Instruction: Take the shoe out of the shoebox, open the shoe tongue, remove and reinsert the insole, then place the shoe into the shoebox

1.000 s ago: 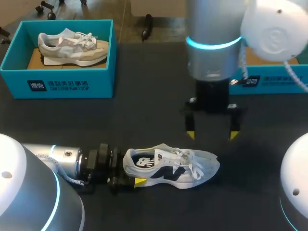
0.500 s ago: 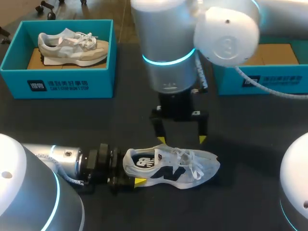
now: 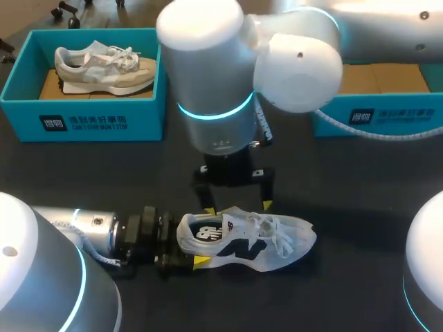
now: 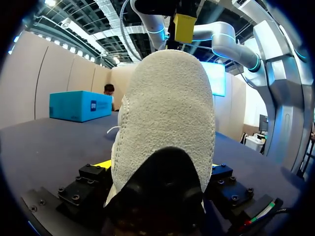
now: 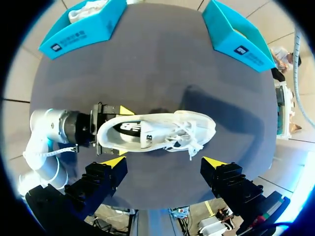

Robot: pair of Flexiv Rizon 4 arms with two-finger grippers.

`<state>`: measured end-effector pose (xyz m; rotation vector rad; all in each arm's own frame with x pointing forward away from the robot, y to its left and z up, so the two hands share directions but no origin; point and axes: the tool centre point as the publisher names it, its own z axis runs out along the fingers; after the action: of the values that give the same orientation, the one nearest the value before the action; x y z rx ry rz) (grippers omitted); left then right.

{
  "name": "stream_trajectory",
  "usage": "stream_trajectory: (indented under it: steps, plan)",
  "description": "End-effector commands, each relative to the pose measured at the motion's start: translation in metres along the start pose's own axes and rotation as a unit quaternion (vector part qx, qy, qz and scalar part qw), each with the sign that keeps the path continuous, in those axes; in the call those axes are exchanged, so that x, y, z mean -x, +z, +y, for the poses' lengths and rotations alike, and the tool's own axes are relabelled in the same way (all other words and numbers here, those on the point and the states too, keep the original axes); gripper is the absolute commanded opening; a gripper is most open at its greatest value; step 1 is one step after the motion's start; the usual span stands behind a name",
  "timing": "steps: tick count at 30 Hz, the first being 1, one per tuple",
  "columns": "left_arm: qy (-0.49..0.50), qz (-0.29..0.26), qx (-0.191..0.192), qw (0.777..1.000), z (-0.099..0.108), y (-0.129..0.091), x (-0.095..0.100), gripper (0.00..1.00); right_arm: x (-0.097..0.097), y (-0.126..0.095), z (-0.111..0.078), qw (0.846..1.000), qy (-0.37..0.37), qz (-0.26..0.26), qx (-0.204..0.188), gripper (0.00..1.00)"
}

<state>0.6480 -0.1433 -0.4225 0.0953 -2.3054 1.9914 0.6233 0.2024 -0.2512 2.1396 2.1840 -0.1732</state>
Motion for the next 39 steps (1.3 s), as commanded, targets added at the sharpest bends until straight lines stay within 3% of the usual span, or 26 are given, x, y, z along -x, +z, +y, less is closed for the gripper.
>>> stream_trajectory:
  steps: [1, 4, 9, 39]
  plan:
    - [0.0, -0.001, 0.0, 1.0, 0.002, 0.001, 0.001, 0.0, -0.025, 0.002, -0.008, 0.992, 0.062, -0.112, 0.019, 1.0]
    - [0.0, -0.001, 0.0, 1.0, 0.002, 0.001, 0.001, 0.0, -0.039, 0.008, -0.001, 0.987, 0.043, -0.151, 0.038, 1.0]
    - [0.0, -0.001, 0.0, 1.0, 0.002, 0.001, 0.001, 0.0, -0.046, 0.027, 0.006, 0.986, 0.019, -0.155, 0.056, 1.0]
    - [0.0, -0.001, 0.0, 1.0, 0.002, 0.001, 0.001, 0.0, -0.018, 0.08, 0.012, 0.972, 0.087, -0.208, 0.061, 1.0]
